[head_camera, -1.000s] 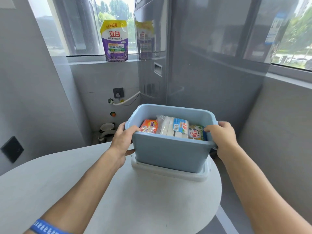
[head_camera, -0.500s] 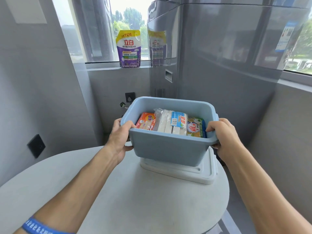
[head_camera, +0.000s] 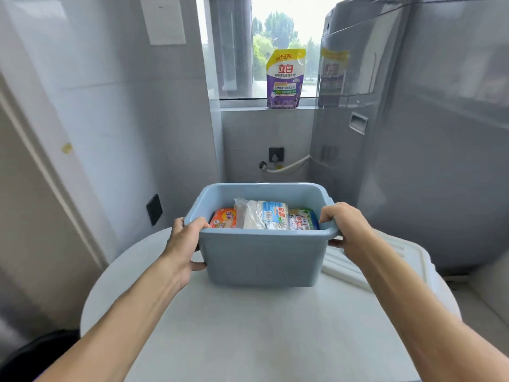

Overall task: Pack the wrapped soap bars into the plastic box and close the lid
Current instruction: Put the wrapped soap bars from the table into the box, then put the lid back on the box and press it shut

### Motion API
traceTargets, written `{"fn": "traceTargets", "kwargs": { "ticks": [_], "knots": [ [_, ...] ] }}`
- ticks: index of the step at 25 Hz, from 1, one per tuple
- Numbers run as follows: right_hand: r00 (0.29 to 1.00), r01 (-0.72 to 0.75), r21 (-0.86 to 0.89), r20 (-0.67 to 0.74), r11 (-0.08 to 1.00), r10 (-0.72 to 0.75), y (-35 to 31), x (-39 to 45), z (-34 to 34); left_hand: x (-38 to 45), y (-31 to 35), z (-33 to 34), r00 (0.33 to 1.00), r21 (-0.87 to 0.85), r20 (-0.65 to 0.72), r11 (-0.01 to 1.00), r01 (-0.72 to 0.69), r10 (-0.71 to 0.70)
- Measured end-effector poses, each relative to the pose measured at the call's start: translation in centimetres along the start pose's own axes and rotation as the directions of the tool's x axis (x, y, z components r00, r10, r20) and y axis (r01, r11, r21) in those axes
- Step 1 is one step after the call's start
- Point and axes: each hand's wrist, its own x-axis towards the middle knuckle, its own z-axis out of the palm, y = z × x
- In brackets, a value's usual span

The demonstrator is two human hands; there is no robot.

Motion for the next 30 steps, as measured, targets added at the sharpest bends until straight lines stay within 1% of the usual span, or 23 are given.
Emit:
{"fn": "traceTargets", "kwargs": {
  "ticks": [2, 4, 5, 6, 7, 8, 9, 10, 11, 12, 13, 14, 15, 16, 18, 20, 22, 25, 27, 30],
  "knots": [
    [1.000, -0.001, -0.065, 0.015, 0.998, 0.002, 0.6, 0.4, 1.1, 0.2, -1.4, -1.5, 0.999, 0.027, 0.025, 0.999, 0.044, -0.045],
    [0.999, 0.015, -0.119, 0.037, 0.993, -0.010, 0.8, 0.7, 1.1, 0.4, -1.8, -2.4, 0.998, 0.116, 0.059, 0.993, 0.031, -0.038],
    [0.998, 0.018, -0.128, 0.066, 0.992, -0.010, 0.8, 0.9, 0.7, 0.6, -1.8, -2.7, 0.999, 0.227, 0.039, 0.973, -0.033, 0.024],
    [0.995, 0.010, -0.118, 0.104, 0.993, 0.002, 0.8, 1.2, 0.0, 0.8, -1.5, -2.8, 0.987, 0.436, -0.006, 0.889, -0.140, 0.158],
    [0.992, -0.004, -0.098, 0.128, 0.995, 0.017, 1.0, 1.6, -1.0, 0.9, -1.2, -2.7, 0.925, 0.635, -0.016, 0.719, -0.283, 0.379],
    [0.993, -0.016, -0.086, 0.112, 0.996, 0.026, 1.4, 2.2, -1.9, 0.8, -0.8, -2.3, 0.789, 0.731, 0.079, 0.503, -0.461, 0.609],
    [0.998, 0.023, -0.146, 0.053, 0.989, -0.016, 2.1, 2.8, -2.9, 0.1, -0.3, -1.5, 0.656, 0.706, 0.237, 0.336, -0.623, 0.717],
    [0.995, 0.088, -0.338, -0.019, 0.937, -0.101, 3.3, 3.6, -4.3, -0.7, 0.0, -0.3, 0.571, 0.623, 0.403, 0.243, -0.744, 0.715],
    [0.980, 0.128, -0.595, -0.049, 0.794, -0.195, 4.8, 4.5, -5.6, -1.3, -0.2, 1.0, 0.525, 0.575, 0.551, 0.161, -0.802, 0.648],
    [0.972, 0.133, -0.801, -0.010, 0.583, -0.235, 6.4, 5.1, -6.7, -1.8, -0.8, 2.5, 0.500, 0.572, 0.656, 0.061, -0.818, 0.565],
    [0.974, 0.141, -0.909, 0.056, 0.392, -0.221, 7.9, 5.5, -7.6, -2.1, -1.5, 3.9, 0.484, 0.587, 0.709, -0.050, -0.808, 0.513],
    [0.974, 0.159, -0.954, 0.110, 0.255, -0.199, 9.0, 5.9, -8.3, -1.9, -2.1, 4.9, 0.459, 0.597, 0.721, -0.130, -0.792, 0.519],
    [0.968, 0.179, -0.968, 0.141, 0.177, -0.208, 9.8, 6.2, -8.7, -1.7, -2.3, 5.7, 0.440, 0.607, 0.702, -0.147, -0.781, 0.560],
    [0.958, 0.191, -0.973, 0.156, 0.132, -0.240, 10.1, 6.2, -8.9, -1.3, -2.3, 6.0, 0.418, 0.606, 0.673, -0.130, -0.785, 0.610],
    [0.935, 0.202, -0.976, 0.168, 0.081, -0.311, 9.9, 6.3, -9.0, -0.7, -2.2, 6.3, 0.387, 0.610, 0.620, -0.110, -0.785, 0.683],
    [0.924, 0.204, -0.979, 0.183, 0.029, -0.335, 9.9, 6.4, -8.9, -0.6, -2.6, 6.2, 0.361, 0.611, 0.591, -0.108, -0.784, 0.721],
    [0.930, 0.188, -0.982, 0.171, 0.020, -0.325, 10.0, 6.3, -8.7, -0.7, -2.9, 6.3, 0.350, 0.608, 0.583, -0.107, -0.787, 0.733],
    [0.940, 0.162, -0.987, 0.150, 0.013, -0.308, 10.1, 6.2, -9.2, -0.4, -2.6, 6.7, 0.352, 0.623, 0.554, -0.095, -0.776, 0.754],
    [0.953, 0.117, -0.993, 0.114, -0.007, -0.280, 10.0, 6.3, -10.2, -0.2, -2.4, 7.0, 0.345, 0.629, 0.542, -0.097, -0.771, 0.766],
    [0.969, 0.041, -0.994, 0.065, -0.102, -0.240, 10.6, 6.2, -11.5, 0.0, -3.0, 7.4, 0.334, 0.593, 0.590, -0.113, -0.797, 0.735]
  ]
}}
